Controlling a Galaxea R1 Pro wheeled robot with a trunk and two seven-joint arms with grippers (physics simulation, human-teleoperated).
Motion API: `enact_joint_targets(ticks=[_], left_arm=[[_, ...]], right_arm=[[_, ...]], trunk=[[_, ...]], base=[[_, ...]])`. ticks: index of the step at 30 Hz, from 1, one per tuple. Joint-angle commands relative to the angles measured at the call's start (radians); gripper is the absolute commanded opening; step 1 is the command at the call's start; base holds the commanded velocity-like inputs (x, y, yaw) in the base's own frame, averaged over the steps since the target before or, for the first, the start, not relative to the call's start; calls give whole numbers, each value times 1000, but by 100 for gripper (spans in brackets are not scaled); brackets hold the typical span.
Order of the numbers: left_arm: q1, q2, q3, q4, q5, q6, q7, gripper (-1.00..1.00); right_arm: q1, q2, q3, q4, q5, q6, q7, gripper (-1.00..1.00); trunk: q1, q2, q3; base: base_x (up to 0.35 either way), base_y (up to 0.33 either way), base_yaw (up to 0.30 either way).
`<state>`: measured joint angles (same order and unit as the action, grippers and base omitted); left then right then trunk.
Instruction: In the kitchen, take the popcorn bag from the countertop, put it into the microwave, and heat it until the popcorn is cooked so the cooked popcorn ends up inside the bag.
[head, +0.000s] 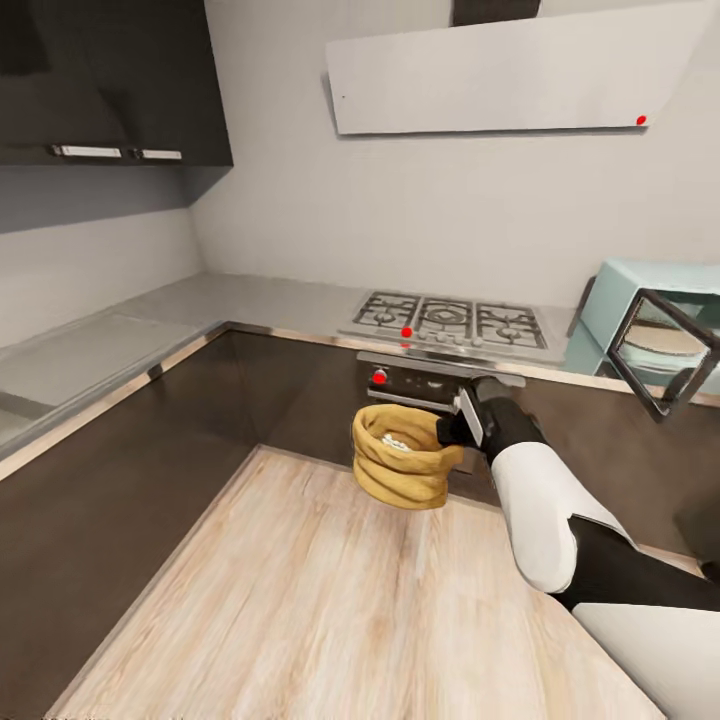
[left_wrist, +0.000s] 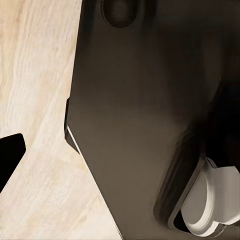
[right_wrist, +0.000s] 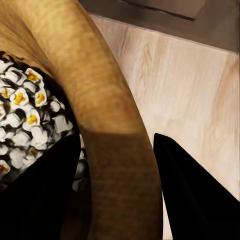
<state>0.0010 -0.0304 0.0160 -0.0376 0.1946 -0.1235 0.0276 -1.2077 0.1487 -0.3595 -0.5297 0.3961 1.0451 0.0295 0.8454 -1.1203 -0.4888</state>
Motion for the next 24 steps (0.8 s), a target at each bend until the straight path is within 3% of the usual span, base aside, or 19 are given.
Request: enact_joint_targets(ticks=[1, 10, 24], left_arm=[[0, 0, 1, 0, 4, -2, 2, 100], [1, 0, 1, 0, 5, -2, 2, 100], [0, 0, 1, 0, 5, -2, 2, 100]], right_arm=[[-1, 1, -8, -1, 6, 2, 3, -100], [-1, -17, -7, 1, 6, 2, 4, -100], [8, -32, -7, 5, 4, -19, 4, -100]], trunk=[[-1, -1, 0], [-1, -1, 7], [-1, -1, 8]], base=[[-344, 0, -205], [-345, 0, -193], [-345, 0, -6]])
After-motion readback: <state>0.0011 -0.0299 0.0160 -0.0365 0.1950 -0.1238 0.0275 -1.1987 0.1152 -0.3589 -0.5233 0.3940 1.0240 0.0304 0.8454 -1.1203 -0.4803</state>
